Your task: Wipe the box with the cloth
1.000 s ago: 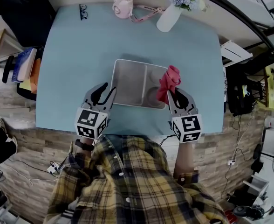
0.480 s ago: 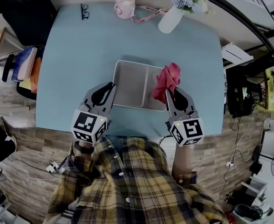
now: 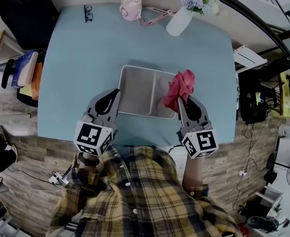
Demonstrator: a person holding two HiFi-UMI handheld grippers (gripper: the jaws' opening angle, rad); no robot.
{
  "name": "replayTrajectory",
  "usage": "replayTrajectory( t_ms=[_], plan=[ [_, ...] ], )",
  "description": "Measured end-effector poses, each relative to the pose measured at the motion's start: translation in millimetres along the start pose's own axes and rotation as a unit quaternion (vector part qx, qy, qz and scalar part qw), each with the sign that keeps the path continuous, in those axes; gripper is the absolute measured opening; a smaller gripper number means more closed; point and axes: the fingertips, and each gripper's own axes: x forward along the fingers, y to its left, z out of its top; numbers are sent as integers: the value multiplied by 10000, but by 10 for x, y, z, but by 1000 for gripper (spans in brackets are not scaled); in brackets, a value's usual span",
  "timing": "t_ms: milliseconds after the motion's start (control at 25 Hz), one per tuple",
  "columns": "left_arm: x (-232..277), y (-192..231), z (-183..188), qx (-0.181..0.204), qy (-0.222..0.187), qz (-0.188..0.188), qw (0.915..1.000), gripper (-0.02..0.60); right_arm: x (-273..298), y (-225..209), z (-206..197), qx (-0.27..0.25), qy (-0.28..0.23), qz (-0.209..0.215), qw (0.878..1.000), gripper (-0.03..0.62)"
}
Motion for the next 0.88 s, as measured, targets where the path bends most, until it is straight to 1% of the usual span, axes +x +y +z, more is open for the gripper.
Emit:
replayTrajectory(
  t_ms=[440,680,880],
  plan=[
    [-48,-66,58,232,57,-14,9997,-9,-90,-104,11,122,-107,-184,9997,46],
    [-65,-69,81,255,27,17,9997,-9,-94,-86,26,141,-149,-178,9996,46],
    [-89,-46,68,245,21,60,9997,-9,-85,-47,-29,65,-38,-142,9999,46]
  ],
)
